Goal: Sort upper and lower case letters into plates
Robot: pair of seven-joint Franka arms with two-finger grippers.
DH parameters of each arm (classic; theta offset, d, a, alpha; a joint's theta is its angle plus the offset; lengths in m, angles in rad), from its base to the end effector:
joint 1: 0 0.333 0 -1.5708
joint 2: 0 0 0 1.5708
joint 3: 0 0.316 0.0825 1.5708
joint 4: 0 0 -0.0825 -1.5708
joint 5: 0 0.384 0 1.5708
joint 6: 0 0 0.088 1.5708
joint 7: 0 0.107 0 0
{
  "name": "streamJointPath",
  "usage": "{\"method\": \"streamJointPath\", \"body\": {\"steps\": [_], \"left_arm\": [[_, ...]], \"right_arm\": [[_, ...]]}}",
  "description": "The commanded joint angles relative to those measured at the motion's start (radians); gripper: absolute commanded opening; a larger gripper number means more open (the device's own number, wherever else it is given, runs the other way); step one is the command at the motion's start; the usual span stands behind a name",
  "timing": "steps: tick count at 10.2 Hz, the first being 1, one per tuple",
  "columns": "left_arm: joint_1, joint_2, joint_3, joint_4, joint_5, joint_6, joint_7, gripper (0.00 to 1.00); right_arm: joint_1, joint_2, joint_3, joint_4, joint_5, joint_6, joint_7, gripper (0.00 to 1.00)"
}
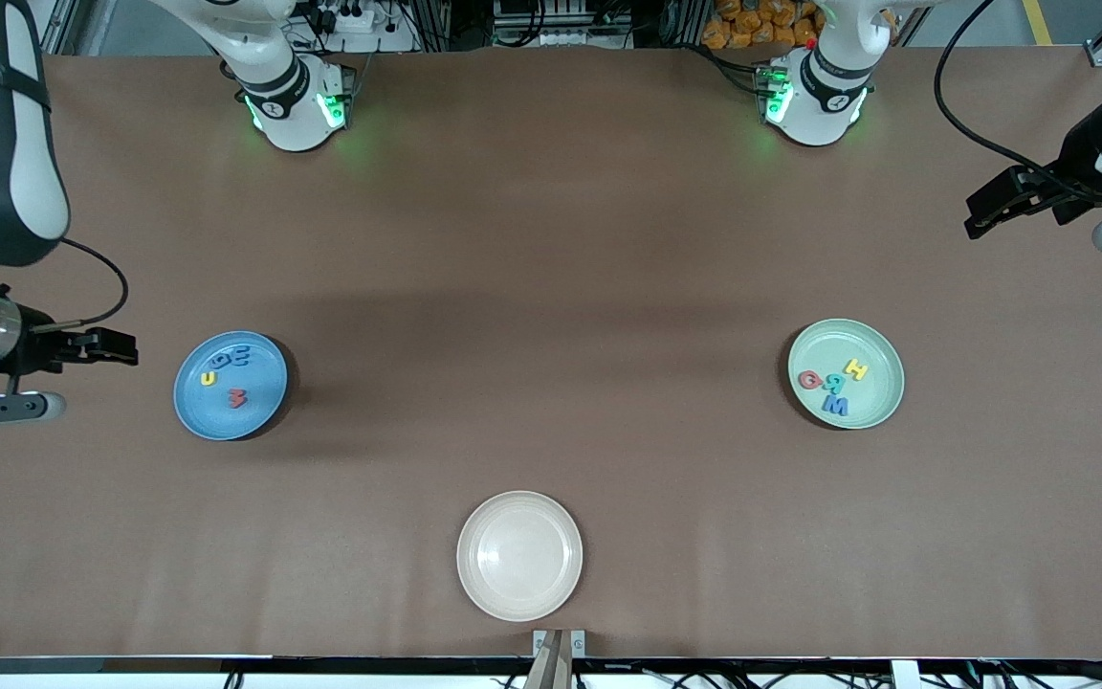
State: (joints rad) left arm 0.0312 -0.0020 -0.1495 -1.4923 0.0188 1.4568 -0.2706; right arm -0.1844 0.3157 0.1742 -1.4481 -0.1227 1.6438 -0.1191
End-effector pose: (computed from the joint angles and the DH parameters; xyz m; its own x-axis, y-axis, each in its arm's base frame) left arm 0.5388 -0.0619 0.6524 0.9877 0.1538 -0.0272 0.1531 -0.9878 -0.0273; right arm 0.6427 -0.0333 0.5010 0.9858 0.1152 -0.1223 0.1223 -0.9911 0.0525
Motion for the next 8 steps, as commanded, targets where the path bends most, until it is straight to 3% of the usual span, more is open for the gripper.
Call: {"method": "streamJointPath", "body": {"steps": [1, 6, 8], "left_arm": [[0.003, 0.016, -0.001, 0.032, 0.001, -0.007, 0.014, 1.00], [0.001, 0.016, -0.001, 0.032, 0.001, -0.007, 0.014, 1.00], [0.001, 0.016, -0.001, 0.032, 0.001, -0.007, 0.016, 1.00]], "right_arm": [[0.011, 0.014, 0.001, 0.161, 0.014, -0.146, 0.009, 1.00], [0.019, 0.010, 0.016, 0.209, 0.009, -0.286, 0.012, 1.00], [0.023, -0.036, 0.010, 0.195, 0.012, -0.282, 0.013, 1.00]]}}
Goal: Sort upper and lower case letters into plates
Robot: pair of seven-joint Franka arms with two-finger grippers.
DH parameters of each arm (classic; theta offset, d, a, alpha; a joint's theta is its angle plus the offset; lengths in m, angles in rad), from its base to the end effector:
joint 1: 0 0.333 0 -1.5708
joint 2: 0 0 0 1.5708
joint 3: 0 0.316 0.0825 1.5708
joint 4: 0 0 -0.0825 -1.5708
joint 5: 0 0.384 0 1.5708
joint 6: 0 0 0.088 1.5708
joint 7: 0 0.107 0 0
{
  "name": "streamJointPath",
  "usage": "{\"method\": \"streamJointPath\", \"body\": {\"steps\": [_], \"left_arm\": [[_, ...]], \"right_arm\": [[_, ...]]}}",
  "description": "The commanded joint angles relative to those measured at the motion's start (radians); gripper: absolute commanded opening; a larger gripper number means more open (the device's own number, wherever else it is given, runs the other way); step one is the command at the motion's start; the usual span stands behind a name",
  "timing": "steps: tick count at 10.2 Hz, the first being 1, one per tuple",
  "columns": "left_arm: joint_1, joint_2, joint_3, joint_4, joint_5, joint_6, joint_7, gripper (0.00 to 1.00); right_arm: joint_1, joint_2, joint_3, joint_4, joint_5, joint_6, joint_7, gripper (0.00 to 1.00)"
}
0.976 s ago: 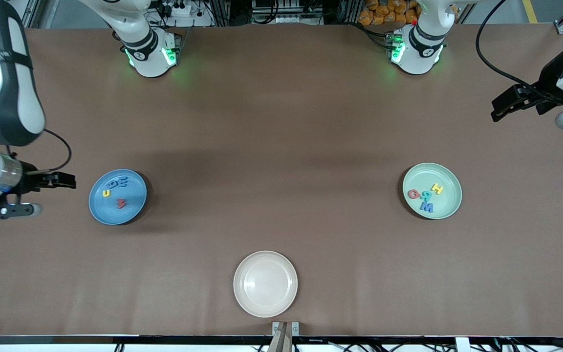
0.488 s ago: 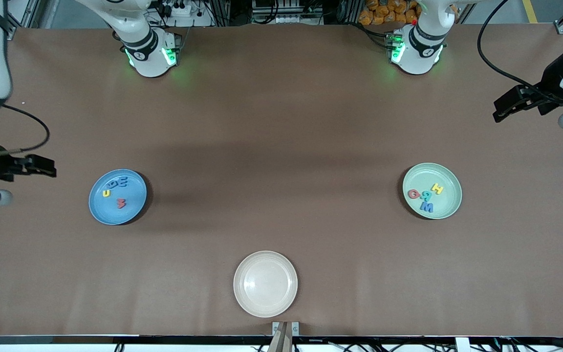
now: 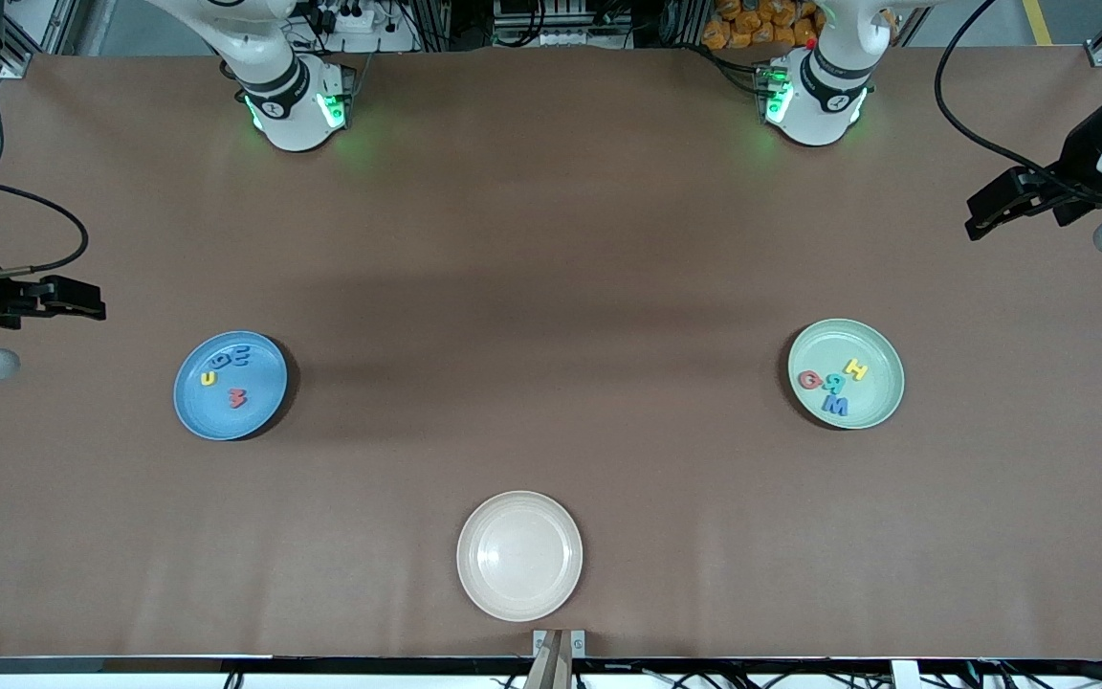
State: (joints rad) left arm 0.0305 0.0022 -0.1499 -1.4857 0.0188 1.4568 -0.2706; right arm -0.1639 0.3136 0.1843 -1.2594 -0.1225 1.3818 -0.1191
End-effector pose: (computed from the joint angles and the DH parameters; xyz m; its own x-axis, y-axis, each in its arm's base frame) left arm 0.5401 -0.0625 0.6532 0.9880 0.1527 -0.0250 0.1521 -0.9880 -0.0260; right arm 0.6253 -0.0211 0.5708 0.9745 0.1174 -0.1913 0.1279 -0.9908 0.0435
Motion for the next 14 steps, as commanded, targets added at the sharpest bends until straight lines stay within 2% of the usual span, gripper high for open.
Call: {"method": "streamJointPath", "body": {"steps": [1, 3, 5, 8, 14], "left_arm": [[0.002, 0.012, -0.002, 0.025, 0.001, -0.007, 0.016, 1.00], [0.000, 0.005, -0.011, 0.024, 0.009, -0.006, 0.011, 1.00], [0.000, -0.004, -0.014, 0.019, 0.012, -0.006, 0.007, 1.00], [0.003, -0.019, -0.016, 0.007, 0.009, -0.006, 0.005, 1.00], [0.000, -0.007, -0.014, 0.016, 0.010, -0.006, 0.007, 1.00]], "right_arm": [[0.023, -0.054, -0.003, -0.018, 0.011, -0.021, 0.016, 1.00], [0.053, -0.112, -0.034, -0.096, 0.024, -0.003, 0.039, 1.00], [0.169, -0.160, -0.165, -0.148, 0.069, 0.022, 0.050, 1.00], [0.178, -0.200, -0.175, -0.207, 0.076, 0.058, 0.045, 1.00], [0.176, -0.212, -0.175, -0.212, 0.078, 0.062, 0.047, 1.00]]}}
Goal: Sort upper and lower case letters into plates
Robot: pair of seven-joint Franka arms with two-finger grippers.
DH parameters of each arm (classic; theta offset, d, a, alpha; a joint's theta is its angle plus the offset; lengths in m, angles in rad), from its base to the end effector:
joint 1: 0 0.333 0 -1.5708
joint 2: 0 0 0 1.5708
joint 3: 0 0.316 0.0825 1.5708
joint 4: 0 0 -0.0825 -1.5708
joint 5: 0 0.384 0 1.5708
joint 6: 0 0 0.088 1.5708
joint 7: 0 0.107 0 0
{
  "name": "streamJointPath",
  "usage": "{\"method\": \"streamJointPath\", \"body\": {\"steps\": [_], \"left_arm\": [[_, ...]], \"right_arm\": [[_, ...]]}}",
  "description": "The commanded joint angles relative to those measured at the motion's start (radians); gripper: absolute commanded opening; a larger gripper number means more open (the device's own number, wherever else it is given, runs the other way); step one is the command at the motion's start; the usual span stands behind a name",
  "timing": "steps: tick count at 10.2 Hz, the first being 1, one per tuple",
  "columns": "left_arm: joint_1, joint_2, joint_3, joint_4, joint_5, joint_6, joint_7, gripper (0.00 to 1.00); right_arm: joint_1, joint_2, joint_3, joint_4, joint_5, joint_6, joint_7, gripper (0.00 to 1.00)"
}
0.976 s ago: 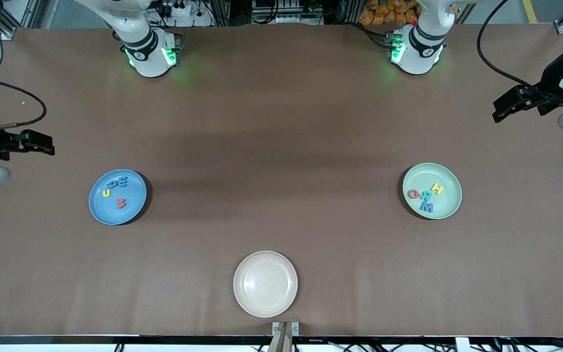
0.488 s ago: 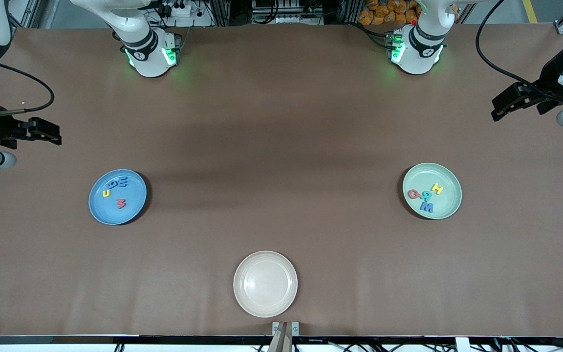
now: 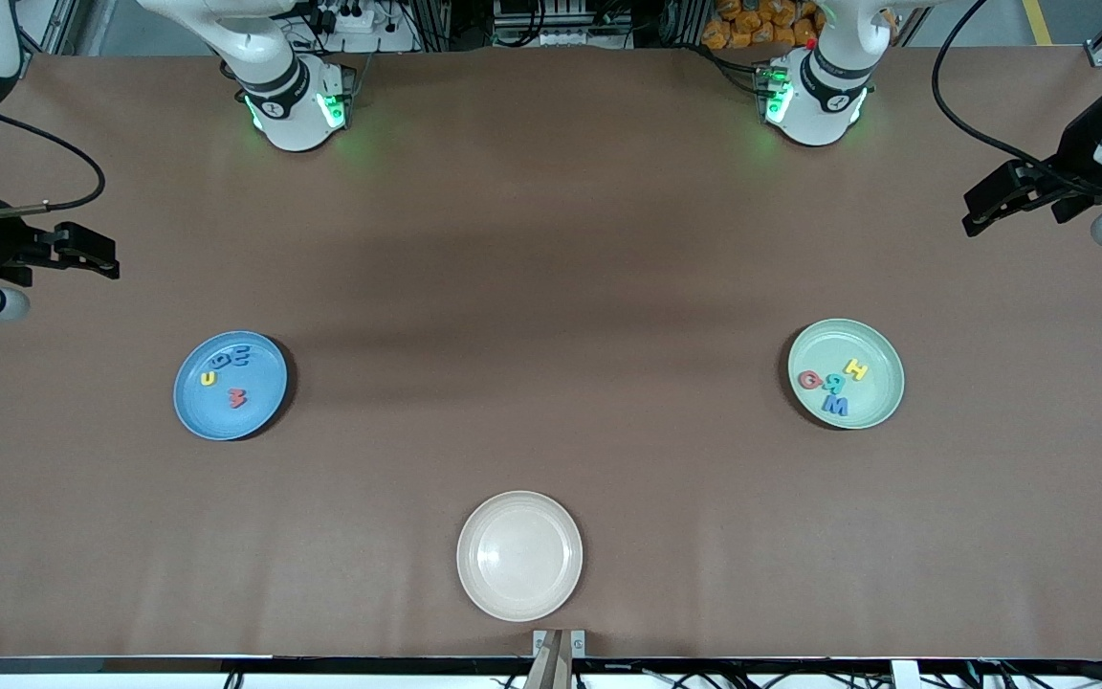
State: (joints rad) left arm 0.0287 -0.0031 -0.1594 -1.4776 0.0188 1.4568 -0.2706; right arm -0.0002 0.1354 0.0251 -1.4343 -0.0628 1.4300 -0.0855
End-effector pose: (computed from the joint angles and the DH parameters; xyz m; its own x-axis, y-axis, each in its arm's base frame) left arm 0.5376 -0.0686 0.6598 0.9899 0.1415 -0.0119 0.1412 -0.9897 -0.0232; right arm 0.5806 0.0060 0.5999 0.9845 0.1013 -0.1435 0.1090 -0.9929 0.0473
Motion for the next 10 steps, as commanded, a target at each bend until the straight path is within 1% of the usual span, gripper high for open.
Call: {"method": "streamJointPath", "body": {"steps": [1, 4, 5, 6, 10], "left_arm": [[0.004, -0.001, -0.005, 0.008, 0.010, -0.007, 0.007, 1.00], [0.002, -0.001, -0.005, 0.010, 0.010, -0.007, 0.008, 1.00], [-0.003, 0.000, -0.003, 0.011, 0.012, -0.006, 0.010, 1.00], [-0.003, 0.000, -0.005, 0.013, 0.012, -0.007, 0.011, 1.00], [-0.003, 0.002, -0.005, 0.013, 0.012, -0.007, 0.013, 1.00]], "right_arm": [[0.013, -0.034, -0.016, -0.037, 0.018, 0.013, 0.012, 1.00], [0.005, -0.043, -0.016, -0.037, 0.023, 0.012, 0.010, 1.00], [-0.019, -0.045, -0.022, -0.035, 0.093, 0.013, 0.009, 1.00], [-0.042, -0.053, -0.025, -0.034, 0.121, 0.015, 0.007, 1.00], [-0.046, -0.054, -0.025, -0.031, 0.107, 0.016, 0.004, 1.00]]}}
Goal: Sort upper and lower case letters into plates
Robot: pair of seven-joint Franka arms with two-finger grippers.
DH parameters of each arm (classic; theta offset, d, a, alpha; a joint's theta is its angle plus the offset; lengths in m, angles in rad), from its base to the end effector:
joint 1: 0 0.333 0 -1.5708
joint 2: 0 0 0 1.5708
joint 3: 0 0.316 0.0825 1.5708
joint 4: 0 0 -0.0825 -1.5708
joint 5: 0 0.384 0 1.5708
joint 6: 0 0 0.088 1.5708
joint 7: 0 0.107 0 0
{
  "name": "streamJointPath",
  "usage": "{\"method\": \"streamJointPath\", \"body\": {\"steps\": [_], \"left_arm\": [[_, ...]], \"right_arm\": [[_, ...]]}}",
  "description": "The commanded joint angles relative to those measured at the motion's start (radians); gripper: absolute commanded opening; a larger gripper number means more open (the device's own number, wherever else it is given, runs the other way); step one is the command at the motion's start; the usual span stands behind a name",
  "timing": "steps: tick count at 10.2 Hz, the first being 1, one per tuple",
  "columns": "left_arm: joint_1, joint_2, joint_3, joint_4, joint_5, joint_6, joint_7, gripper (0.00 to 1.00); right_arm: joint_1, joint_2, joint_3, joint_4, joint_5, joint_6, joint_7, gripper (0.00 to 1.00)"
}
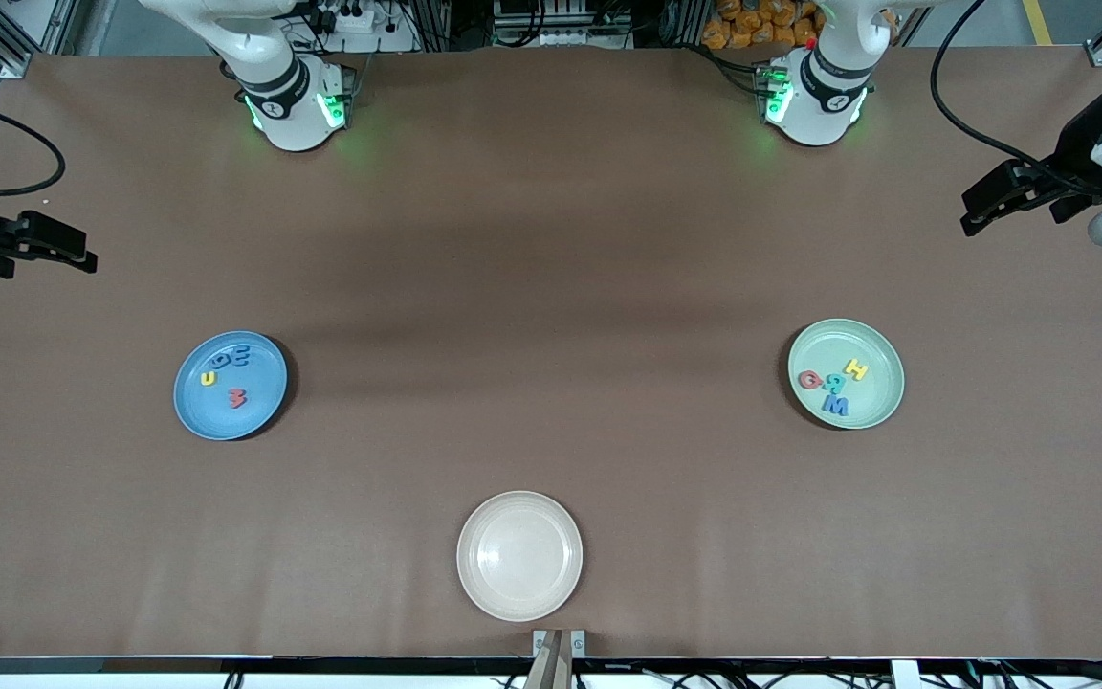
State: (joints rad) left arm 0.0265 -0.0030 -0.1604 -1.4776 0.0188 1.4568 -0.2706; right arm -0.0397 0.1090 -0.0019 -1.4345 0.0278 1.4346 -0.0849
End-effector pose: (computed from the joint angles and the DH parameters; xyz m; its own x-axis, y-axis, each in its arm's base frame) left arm 0.5374 -0.0703 0.6597 0.9903 0.1384 -0.0120 0.1381 -0.9902 -0.0233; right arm 0.5735 -0.0205 0.6152 0.9933 0.0472 -0.1059 0.0436 -0.9984 -0.0367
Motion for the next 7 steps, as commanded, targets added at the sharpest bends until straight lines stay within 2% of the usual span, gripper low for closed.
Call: {"method": "streamJointPath", "body": {"steps": [1, 7], "left_arm": [[0.001, 0.002, -0.002, 0.013, 0.010, -0.007, 0.016, 1.00], [0.006, 0.002, 0.001, 0.014, 0.010, -0.007, 0.019, 1.00]], "right_arm": [[-0.008, -0.023, 0.002, -0.020, 0.014, 0.010, 0.005, 1.00], [-0.022, -0.014, 0.002, 0.008, -0.008, 0.014, 0.014, 1.00]]}}
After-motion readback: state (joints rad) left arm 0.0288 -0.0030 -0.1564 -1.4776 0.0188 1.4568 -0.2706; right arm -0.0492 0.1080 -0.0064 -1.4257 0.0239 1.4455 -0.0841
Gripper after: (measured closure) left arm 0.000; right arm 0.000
